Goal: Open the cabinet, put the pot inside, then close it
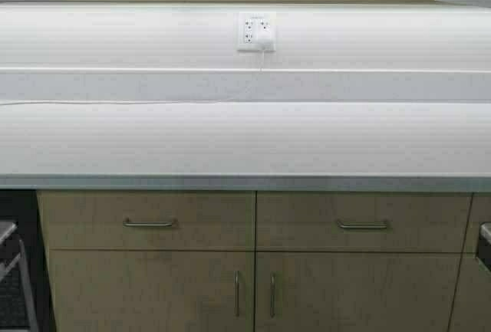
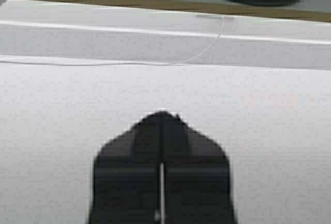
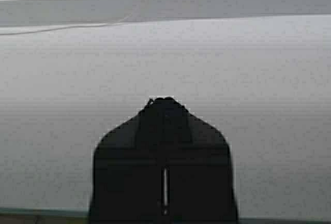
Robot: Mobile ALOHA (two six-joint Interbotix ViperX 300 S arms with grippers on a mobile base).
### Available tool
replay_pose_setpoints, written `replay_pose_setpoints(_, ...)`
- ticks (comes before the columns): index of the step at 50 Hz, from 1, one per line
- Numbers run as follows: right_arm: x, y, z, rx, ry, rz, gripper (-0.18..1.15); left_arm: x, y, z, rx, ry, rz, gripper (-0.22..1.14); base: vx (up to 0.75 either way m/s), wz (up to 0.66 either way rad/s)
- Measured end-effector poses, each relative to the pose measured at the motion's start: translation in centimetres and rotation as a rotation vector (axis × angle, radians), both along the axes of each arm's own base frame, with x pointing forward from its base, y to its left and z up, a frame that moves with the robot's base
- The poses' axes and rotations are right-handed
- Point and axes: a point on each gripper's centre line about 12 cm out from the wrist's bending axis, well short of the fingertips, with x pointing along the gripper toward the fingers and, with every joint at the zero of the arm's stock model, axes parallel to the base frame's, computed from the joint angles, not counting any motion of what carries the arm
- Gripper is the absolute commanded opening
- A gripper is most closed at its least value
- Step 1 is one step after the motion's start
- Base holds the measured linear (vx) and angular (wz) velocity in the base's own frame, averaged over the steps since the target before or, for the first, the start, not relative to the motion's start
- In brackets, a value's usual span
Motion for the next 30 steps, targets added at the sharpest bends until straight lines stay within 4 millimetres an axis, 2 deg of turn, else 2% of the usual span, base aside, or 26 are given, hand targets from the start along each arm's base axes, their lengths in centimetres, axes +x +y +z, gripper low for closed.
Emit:
replay_pose_setpoints(7, -1.1, -3.1, 2.1, -0.034, -0.027, -0.078, 0.07, -1.0, 2.4, 2.0, 0.004, -0.010, 0.053, 0.03, -0.21, -0.02)
replay_pose_setpoints(16, -3.4, -7.7, 6.9, -0.079, -0.138, -0.201, 0.07, -2.5, 8.3, 6.3, 0.019, -0.063, 0.203, 0.03, -0.21, 0.03)
replay_pose_setpoints(23, -4.9, -11.3, 10.1, -0.086, -0.209, -0.312, 0.07, -3.5, 13.4, 10.6, 0.048, -0.145, 0.342, 0.03, -0.16, 0.03)
replay_pose_setpoints(30, -5.9, -14.4, 13.1, -0.104, -0.269, -0.408, 0.06, -4.3, 17.2, 14.7, 0.070, -0.205, 0.442, 0.03, -0.11, 0.00)
